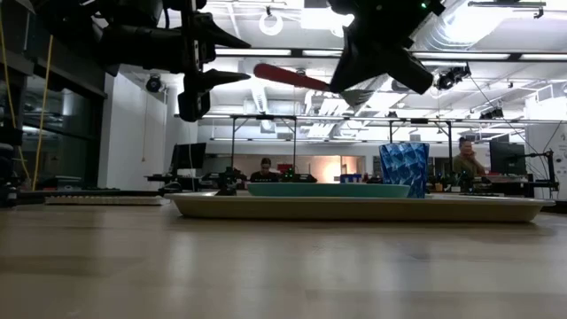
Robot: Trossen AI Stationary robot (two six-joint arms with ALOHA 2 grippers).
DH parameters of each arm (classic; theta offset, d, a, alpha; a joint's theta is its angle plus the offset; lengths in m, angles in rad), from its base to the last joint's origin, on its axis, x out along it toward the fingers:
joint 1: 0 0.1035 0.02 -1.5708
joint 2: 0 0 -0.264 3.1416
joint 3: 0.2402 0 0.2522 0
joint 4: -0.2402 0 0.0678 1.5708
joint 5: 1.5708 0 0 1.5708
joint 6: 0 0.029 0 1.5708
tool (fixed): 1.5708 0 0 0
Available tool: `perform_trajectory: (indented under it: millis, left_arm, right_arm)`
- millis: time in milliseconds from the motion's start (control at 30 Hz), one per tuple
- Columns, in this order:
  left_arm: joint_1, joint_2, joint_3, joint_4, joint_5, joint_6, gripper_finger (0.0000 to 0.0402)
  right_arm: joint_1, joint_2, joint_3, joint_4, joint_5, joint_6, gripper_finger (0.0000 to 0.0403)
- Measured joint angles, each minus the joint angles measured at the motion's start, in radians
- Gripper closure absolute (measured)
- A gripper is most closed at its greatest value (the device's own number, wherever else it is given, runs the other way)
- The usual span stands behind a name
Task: Pick and place plate/cup/fork/spoon on tray
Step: Put the pink fork on the gray tray beside the blue plate
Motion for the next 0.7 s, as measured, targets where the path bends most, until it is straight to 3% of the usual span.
perform_trajectory:
  millis: [500, 700]
  left_arm:
    - [-0.013, 0.059, 0.000, 0.016, -0.029, -0.068, 0.0234]
    - [-0.013, 0.111, 0.000, 0.055, -0.029, -0.068, 0.0234]
  right_arm:
    - [-0.045, 0.046, 0.000, 0.221, 0.093, -0.319, 0.0403]
    - [-0.061, 0.067, 0.000, 0.263, 0.084, -0.334, 0.0403]
